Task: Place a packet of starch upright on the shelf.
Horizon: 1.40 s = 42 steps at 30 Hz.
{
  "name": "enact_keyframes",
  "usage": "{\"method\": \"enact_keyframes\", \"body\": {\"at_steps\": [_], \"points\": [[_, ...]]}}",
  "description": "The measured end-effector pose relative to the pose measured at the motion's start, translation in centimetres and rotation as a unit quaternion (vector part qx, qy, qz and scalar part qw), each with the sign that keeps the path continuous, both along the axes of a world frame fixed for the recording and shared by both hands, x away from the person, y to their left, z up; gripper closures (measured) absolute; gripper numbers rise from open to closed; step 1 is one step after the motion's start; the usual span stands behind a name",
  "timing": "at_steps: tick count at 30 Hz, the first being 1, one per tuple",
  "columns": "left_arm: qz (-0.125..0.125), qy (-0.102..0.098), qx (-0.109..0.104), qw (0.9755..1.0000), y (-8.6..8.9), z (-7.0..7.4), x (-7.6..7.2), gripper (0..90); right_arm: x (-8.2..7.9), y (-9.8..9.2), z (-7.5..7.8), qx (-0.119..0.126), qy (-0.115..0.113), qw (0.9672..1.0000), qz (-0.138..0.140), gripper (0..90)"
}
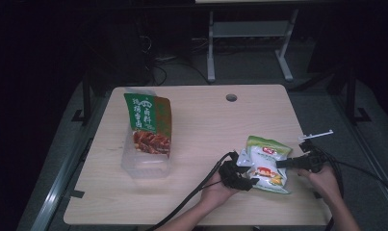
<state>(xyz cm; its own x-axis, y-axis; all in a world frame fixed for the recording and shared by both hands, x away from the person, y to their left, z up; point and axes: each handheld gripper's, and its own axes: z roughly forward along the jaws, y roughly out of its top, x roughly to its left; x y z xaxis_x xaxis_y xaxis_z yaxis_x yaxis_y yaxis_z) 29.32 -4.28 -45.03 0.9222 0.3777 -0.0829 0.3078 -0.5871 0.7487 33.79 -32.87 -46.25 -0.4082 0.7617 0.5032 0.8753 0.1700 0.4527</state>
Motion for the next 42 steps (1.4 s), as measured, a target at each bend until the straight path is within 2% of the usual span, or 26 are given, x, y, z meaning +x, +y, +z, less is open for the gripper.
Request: {"method": "enact_keyframes", "body": {"at_steps": [1, 4, 8, 10, 12, 16, 19, 22, 24, 26, 30, 32, 34, 35, 36, 39, 40, 42], "points": [[-0.001, 0.003, -0.002, 1.0000, 0.0, 0.0, 0.0, 49.9, 0.1, -0.1, -0.1, 0.008, 0.010, 0.9999, -0.004, 58.3], [0.002, 0.011, -0.010, 0.9999, -0.2, -0.1, 0.1, 50.7, 0.2, -0.2, -0.3, 0.022, 0.016, 0.9996, 0.002, 64.0], [-0.001, 0.012, -0.006, 0.9999, -0.3, -0.2, 0.1, 50.5, 0.2, 0.1, -0.2, 0.030, 0.027, 0.9992, 0.005, 71.6], [0.000, 0.016, -0.006, 0.9999, -0.3, -0.3, 0.0, 50.3, 0.2, 0.3, -0.1, 0.029, 0.023, 0.9993, 0.006, 80.0], [-0.001, 0.014, -0.002, 0.9999, -0.3, -0.3, 0.0, 50.1, 0.2, 0.5, 0.1, 0.025, 0.005, 0.9996, 0.016, 85.9], [0.002, 0.015, 0.002, 0.9999, 0.0, -0.3, 0.0, 48.6, 0.1, 1.3, 1.0, 0.001, -0.011, 0.9997, 0.021, 87.0], [0.011, 0.017, -0.009, 0.9998, 0.5, -0.3, 0.0, 45.9, -0.1, 1.6, 2.2, 0.004, -0.032, 0.9993, 0.021, 87.0], [0.019, 0.017, -0.017, 0.9995, 1.0, 0.0, 0.2, 40.3, -0.3, 2.1, 3.5, 0.004, -0.053, 0.9983, 0.026, 87.0], [0.032, 0.030, -0.032, 0.9985, 1.4, 0.1, 0.4, 33.2, -0.5, 2.5, 4.3, 0.003, -0.072, 0.9968, 0.033, 87.1], [0.047, 0.038, -0.038, 0.9975, 1.8, 0.2, 0.8, 25.7, -0.7, 2.9, 5.0, 0.002, -0.087, 0.9954, 0.040, 87.1], [0.066, 0.062, -0.055, 0.9944, 2.5, 0.0, 1.6, 18.9, -1.3, 3.6, 6.2, 0.001, -0.116, 0.9917, 0.056, 87.1], [0.073, 0.087, -0.071, 0.9910, 2.8, -0.1, 2.0, 17.3, -1.6, 3.8, 6.7, 0.000, -0.129, 0.9898, 0.061, 87.1], [0.071, 0.099, -0.086, 0.9887, 3.0, -0.2, 2.5, 16.6, -2.0, 4.0, 7.2, 0.000, -0.146, 0.9864, 0.076, 87.1], [0.075, 0.107, -0.098, 0.9865, 3.0, -0.3, 2.6, 16.6, -2.1, 4.0, 7.3, 0.002, -0.155, 0.9846, 0.081, 87.2], [0.072, 0.109, -0.099, 0.9864, 3.1, -0.3, 2.7, 16.6, -2.2, 4.0, 7.5, 0.003, -0.165, 0.9826, 0.084, 87.1], [0.066, 0.127, -0.117, 0.9828, 3.2, -0.4, 3.0, 17.0, -2.6, 4.0, 8.0, 0.011, -0.179, 0.9791, 0.095, 87.2], [0.061, 0.135, -0.124, 0.9812, 3.2, -0.4, 3.2, 17.8, -2.7, 4.0, 8.1, 0.015, -0.186, 0.9774, 0.100, 87.2], [0.049, 0.155, -0.149, 0.9754, 3.3, -0.5, 3.5, 23.4, -2.8, 4.2, 8.3, 0.018, -0.195, 0.9746, 0.108, 87.2]]}}
